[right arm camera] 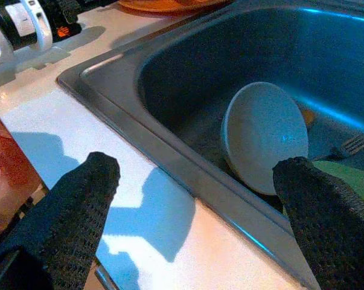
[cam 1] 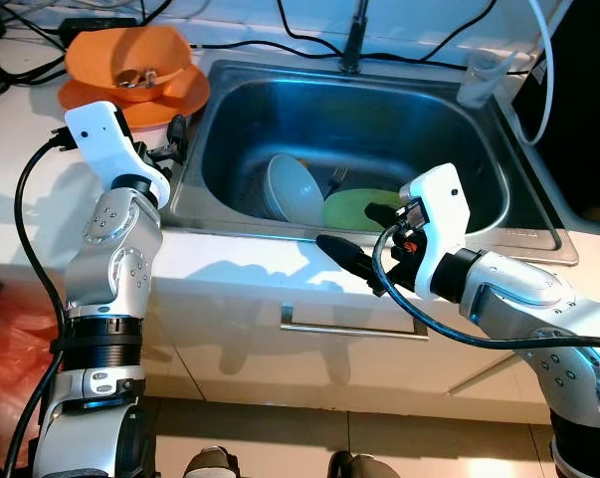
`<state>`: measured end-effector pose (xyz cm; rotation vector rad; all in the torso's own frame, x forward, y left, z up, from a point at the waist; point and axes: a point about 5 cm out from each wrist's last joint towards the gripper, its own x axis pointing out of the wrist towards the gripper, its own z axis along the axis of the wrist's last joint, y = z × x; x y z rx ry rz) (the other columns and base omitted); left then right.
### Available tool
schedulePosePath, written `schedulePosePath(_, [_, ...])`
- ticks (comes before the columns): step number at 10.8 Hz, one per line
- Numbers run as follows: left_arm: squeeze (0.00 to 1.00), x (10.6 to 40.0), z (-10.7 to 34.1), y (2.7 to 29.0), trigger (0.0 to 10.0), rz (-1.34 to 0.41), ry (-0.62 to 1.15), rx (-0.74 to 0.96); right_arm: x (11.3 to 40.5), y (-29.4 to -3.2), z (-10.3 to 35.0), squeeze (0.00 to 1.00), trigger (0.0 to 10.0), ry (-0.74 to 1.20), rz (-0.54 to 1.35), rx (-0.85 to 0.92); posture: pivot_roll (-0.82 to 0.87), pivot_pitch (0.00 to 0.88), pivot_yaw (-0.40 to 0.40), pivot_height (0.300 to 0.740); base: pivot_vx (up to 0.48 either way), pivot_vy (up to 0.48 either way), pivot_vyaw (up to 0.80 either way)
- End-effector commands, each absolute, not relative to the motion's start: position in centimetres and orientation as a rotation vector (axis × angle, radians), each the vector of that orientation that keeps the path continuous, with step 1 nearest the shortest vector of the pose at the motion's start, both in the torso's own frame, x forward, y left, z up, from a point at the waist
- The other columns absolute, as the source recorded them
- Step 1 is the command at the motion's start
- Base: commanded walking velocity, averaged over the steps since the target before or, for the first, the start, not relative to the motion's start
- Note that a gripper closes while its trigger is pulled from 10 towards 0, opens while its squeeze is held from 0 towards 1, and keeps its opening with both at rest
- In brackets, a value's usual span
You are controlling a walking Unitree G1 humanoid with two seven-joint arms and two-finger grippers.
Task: Kitchen organization
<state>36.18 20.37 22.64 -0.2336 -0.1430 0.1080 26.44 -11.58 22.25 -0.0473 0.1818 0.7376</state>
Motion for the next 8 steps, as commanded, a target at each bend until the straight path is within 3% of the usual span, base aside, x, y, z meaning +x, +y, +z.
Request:
schedulePosePath(1, [1.0, 36.1, 22.1, 20.9, 10.0, 0.135, -0.123, -0.225, 26.5, -11.4, 22.3, 0.0, 10.0, 0.172, 0.741, -0.058, 0.0, 0.106, -0.027, 0.74, 0.0, 0.0, 0.0])
schedulePosePath(5, [1.0, 36.4, 22.5, 21.9, 10.0, 0.192, -0.142, -0.327, 26.6, -11.5, 22.5, 0.0, 10.0, 0.153, 0.723, -0.051, 0.0, 0.108, -0.019, 0.74, 0.0, 0.0, 0.0])
schedulePosePath(7, [1.0, 36.5, 21.3, 22.5, 10.0, 0.237, -0.087, -0.512, 26.8, -11.6, 22.7, 0.0, 10.0, 0.125, 0.698, -0.033, 0.0, 0.109, -0.015, 0.74, 0.0, 0.0, 0.0])
schedulePosePath(8, [0.85, 36.5, 20.9, 23.0, 10.0, 0.263, -0.077, -0.546, 26.7, -11.5, 22.8, 0.0, 10.0, 0.123, 0.699, -0.029, 0.0, 0.109, -0.014, 0.74, 0.0, 0.0, 0.0])
